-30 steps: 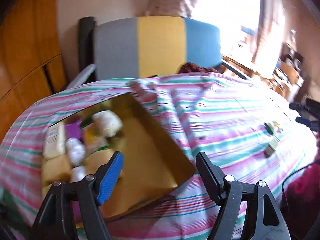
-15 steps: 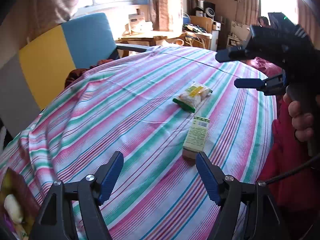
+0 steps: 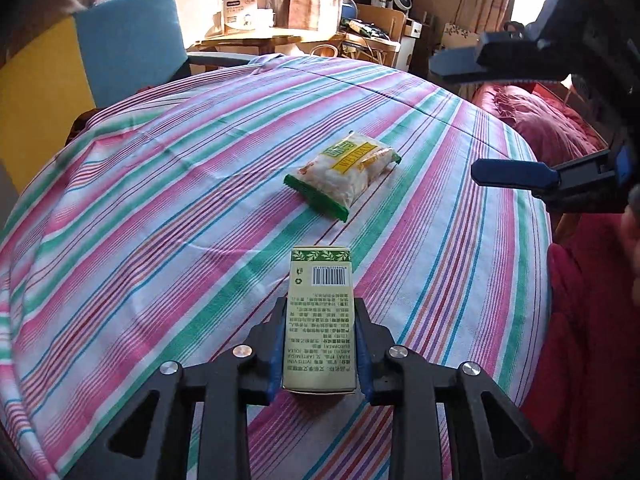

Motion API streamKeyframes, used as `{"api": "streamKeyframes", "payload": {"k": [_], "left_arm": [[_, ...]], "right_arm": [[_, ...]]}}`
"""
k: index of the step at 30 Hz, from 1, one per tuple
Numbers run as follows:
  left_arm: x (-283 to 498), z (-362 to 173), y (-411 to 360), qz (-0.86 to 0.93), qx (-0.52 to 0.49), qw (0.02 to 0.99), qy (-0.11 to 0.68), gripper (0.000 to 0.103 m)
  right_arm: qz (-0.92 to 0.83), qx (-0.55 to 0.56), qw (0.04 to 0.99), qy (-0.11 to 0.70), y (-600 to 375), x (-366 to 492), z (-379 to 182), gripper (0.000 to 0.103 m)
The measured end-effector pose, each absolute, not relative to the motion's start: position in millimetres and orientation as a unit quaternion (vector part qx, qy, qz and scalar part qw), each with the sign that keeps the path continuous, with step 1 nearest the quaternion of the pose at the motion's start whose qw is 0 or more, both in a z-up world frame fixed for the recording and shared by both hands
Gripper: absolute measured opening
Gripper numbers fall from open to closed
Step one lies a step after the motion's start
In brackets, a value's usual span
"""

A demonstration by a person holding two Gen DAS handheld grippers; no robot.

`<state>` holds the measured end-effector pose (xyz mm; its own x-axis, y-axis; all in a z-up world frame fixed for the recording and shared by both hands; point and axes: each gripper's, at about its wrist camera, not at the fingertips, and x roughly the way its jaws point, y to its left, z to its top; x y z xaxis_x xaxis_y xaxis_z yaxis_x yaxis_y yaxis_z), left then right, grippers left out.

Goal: Organize objects
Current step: 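Grasp the small green-white box with the left gripper while the right gripper grasps the WEIDAN pack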

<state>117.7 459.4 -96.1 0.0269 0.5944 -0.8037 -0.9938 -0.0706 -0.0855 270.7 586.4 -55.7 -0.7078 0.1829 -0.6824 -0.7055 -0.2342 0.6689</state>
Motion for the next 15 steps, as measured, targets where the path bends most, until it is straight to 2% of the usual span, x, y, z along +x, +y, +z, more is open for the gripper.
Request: {"api": "streamKeyframes", "payload": {"k": [6, 15], "left_arm": [[89.7, -86.6, 406.0, 0.685, -0.367, 0.578, 0.248, 0.030], [73.9, -74.1, 335.6, 0.722, -0.394, 0.538, 0.183, 0.030]], "right_arm": [[0.696, -0.285, 0.324, 0.574, 613.4, 248.3, -69.7, 0.081], [0.647, -0.349, 0.397, 0.550, 657.9, 200.3, -100.2, 0.079]]}}
